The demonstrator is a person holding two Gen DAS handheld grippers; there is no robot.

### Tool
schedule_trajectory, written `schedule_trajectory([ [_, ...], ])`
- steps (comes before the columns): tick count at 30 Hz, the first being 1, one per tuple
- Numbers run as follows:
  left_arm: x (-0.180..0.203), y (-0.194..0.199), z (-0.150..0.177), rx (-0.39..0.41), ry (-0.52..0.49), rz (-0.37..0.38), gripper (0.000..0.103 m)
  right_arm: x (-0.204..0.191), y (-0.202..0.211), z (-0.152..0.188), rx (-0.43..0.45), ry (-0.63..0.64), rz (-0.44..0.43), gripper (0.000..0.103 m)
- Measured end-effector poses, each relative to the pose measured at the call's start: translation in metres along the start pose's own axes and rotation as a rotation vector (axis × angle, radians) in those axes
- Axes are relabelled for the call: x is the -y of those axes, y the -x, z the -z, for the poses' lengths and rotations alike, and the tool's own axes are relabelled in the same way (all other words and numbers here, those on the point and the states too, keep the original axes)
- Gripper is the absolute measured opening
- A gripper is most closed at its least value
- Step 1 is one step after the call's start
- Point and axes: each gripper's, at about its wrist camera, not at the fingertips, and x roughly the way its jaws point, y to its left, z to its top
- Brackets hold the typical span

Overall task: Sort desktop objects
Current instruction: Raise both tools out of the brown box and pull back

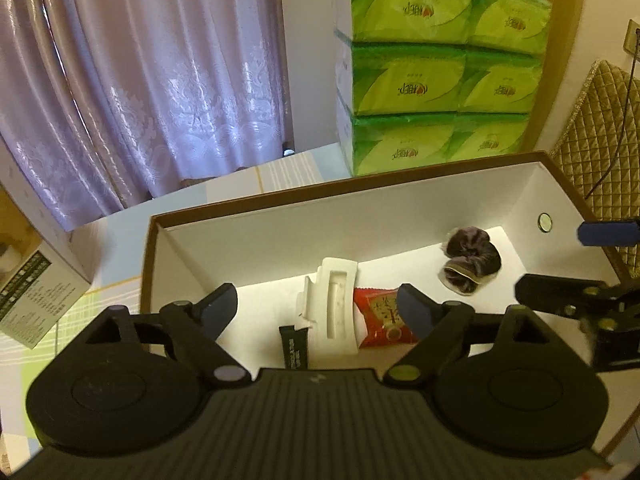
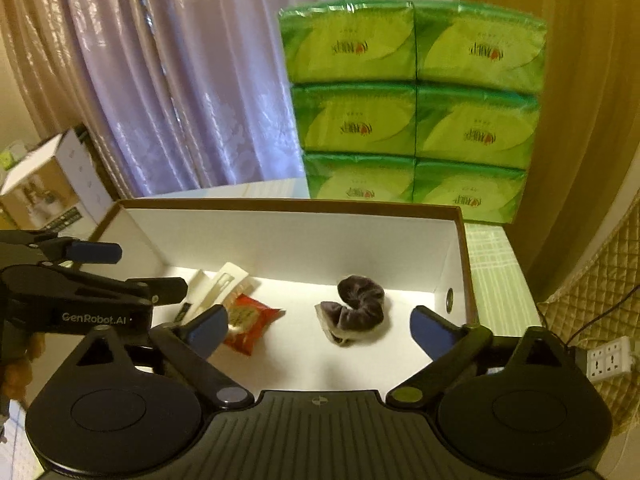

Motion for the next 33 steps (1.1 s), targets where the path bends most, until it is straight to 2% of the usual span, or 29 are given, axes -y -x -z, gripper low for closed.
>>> schedule_trajectory([
  [2,0.0,0.01,0.003,0.008,0.001,-0.005,0.087,-0.002,0.01,0.004,0.007,0.003,0.004,0.101],
  [13,-0.002,0.067,0.025,0.024,0.041,-0.032,0.095,-0.01,0.053,0.026,-0.003,-0.038,0.015,0.101],
  [33,0.01,0.167,0.086,0.055,0.114,-0.062,0.095,-0.027,0.133,0.068,0.024,-0.091,0.002,0.101],
])
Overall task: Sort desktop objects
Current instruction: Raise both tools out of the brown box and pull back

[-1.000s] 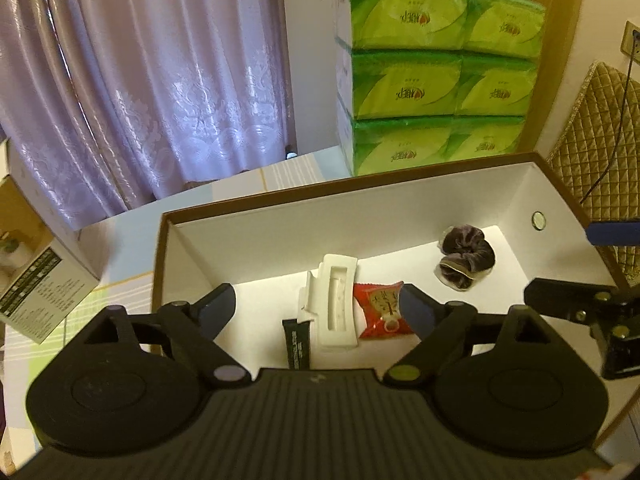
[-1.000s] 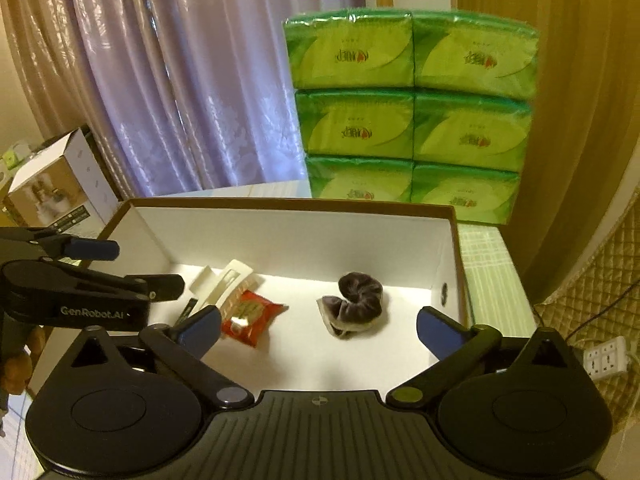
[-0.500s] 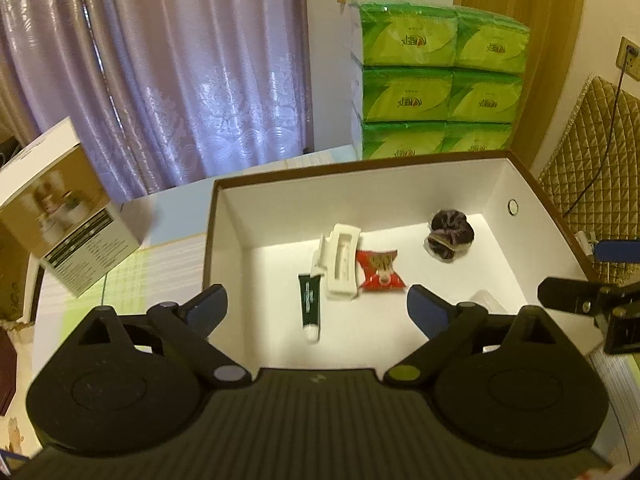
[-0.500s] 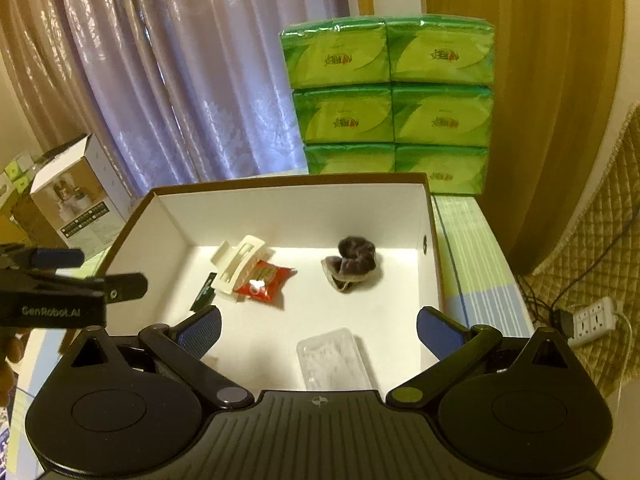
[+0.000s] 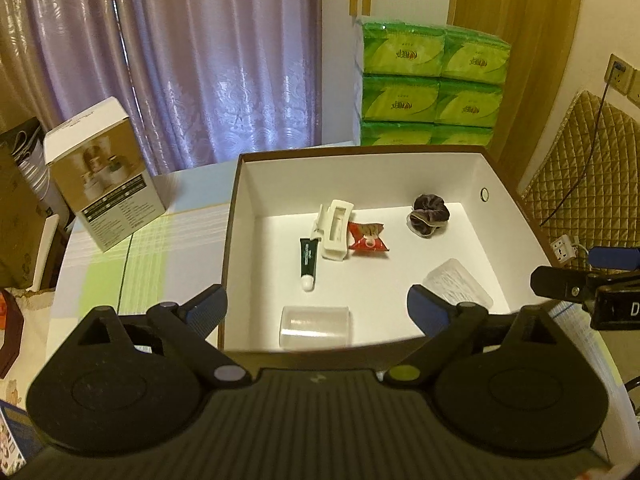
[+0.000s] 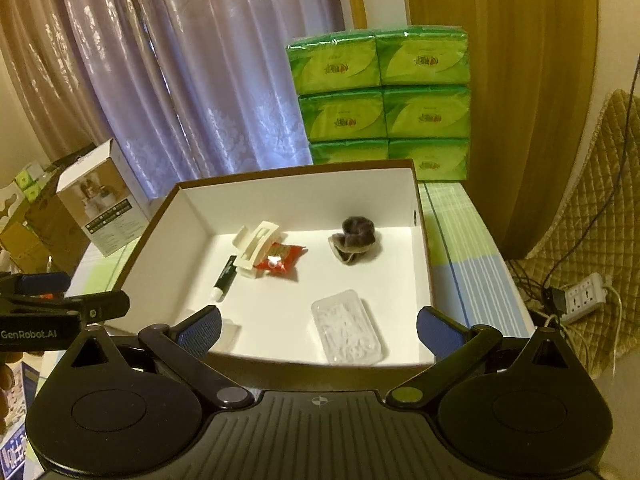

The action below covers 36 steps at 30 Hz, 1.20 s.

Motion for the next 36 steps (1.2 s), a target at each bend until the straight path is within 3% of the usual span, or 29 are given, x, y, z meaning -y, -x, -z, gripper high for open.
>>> schedule_trajectory([
  [18,0.013,0.069,0.045,0.015,-0.01,-0.025,0.095,-0.019,0.066,0.036,0.028,0.051,-0.018,0.101],
  [36,0.026,0.097,0.085,-0.016,-0.015,-0.052,0.095,-0.022,0.093,0.074,0.001,0.1,-0.037,0.101],
])
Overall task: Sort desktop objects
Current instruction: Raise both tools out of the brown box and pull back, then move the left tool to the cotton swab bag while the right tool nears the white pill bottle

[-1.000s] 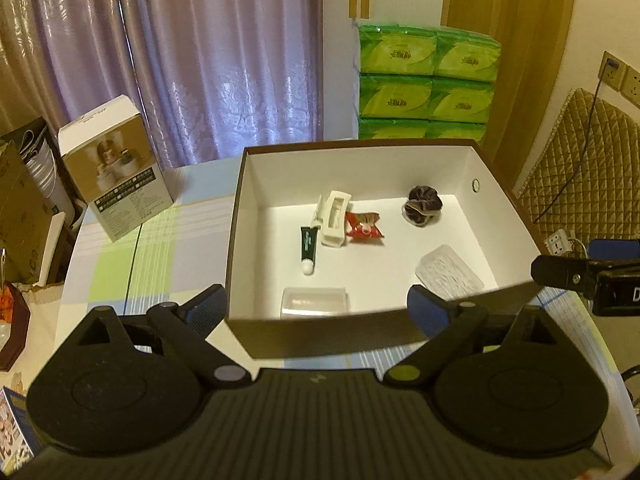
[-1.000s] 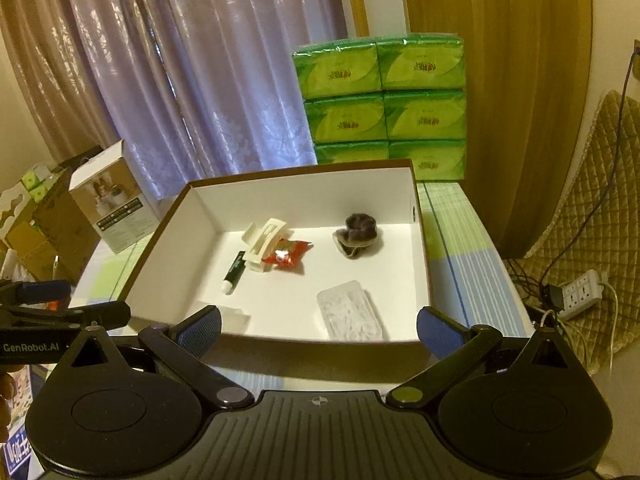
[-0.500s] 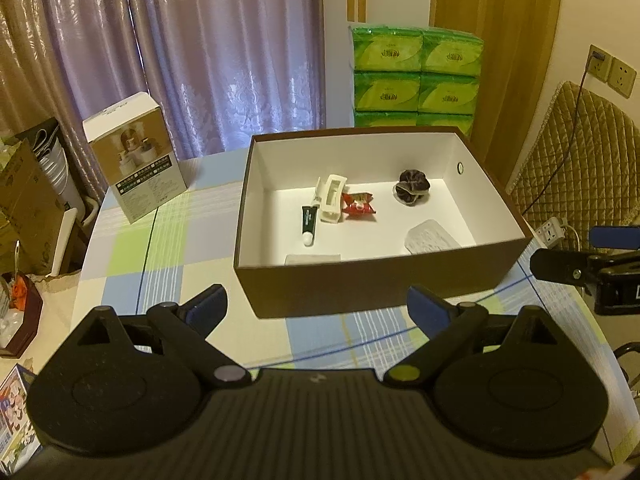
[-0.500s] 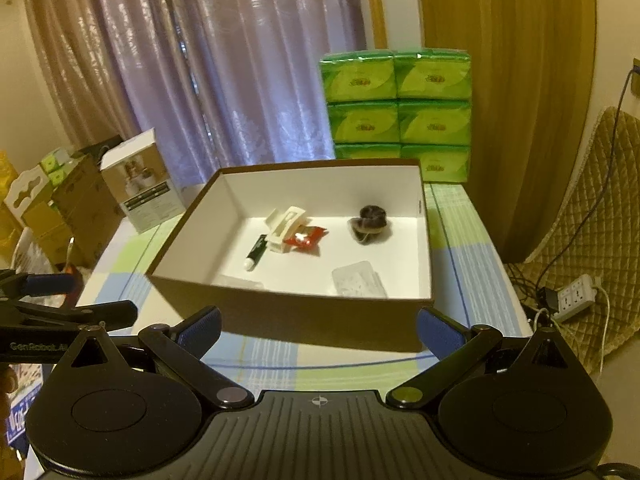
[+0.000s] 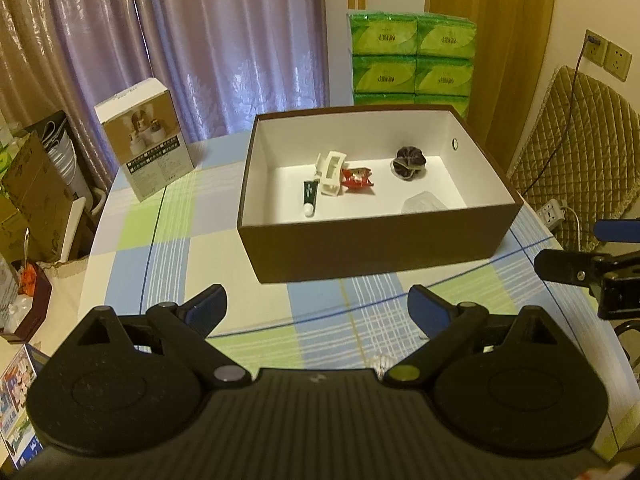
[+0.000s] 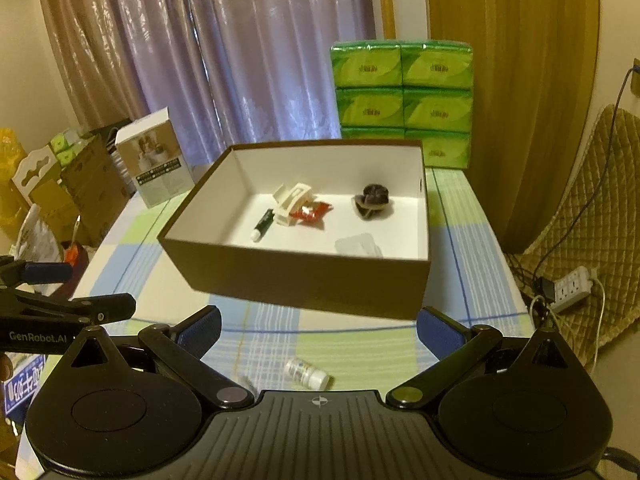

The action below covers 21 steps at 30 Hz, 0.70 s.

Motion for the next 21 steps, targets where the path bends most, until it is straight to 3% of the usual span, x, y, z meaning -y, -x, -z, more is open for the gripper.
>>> schedule_trajectory([
  [21,0.008,-0.01,0.042,-0.111,-0.005,0.002,0.095,0.01,-0.016,0.051,-0.15,0.006,0.0,0.101],
])
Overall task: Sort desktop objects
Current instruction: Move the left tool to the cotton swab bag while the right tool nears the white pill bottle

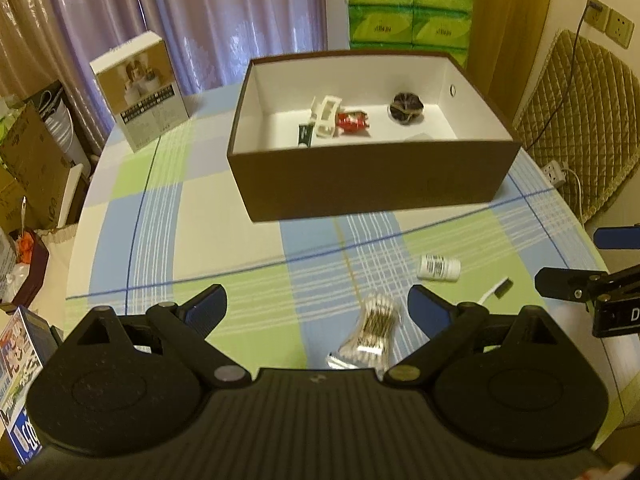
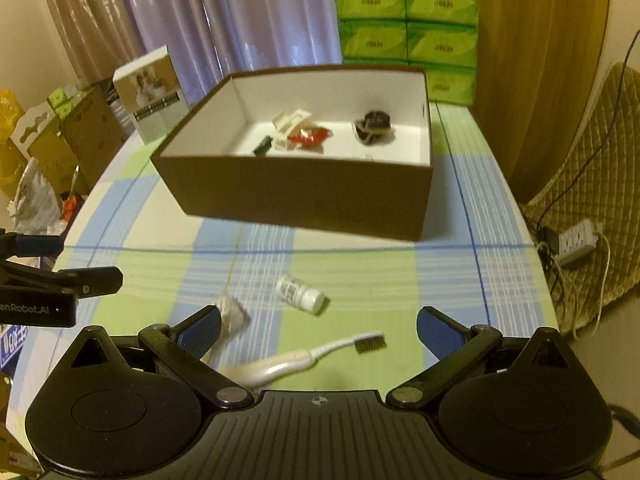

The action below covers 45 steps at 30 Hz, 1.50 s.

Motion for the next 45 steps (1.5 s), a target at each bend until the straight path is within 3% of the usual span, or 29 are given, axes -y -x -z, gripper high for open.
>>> schedule_trajectory([
  [22,0.005,-0.049,0.038,-0.124,-0.027,0.067,0.094,0.017,-0.038,0.032,-0.115,-0.057,0.024,0.101],
  [31,0.012,-0.074,0.038,-0.149,-0.073,0.113,0.08,0.02,-0.055,0.033,-0.12,-0.053,0.031,0.101],
  [40,0.019,-0.1,0.03,-0.171,-0.119,0.14,0.079,0.021,-0.069,0.021,-0.121,-0.051,0.023,0.101],
  [45,0.021,-0.116,0.025,-0.187,-0.133,0.151,0.071,0.02,-0.077,0.014,-0.12,-0.037,0.011,0.101],
])
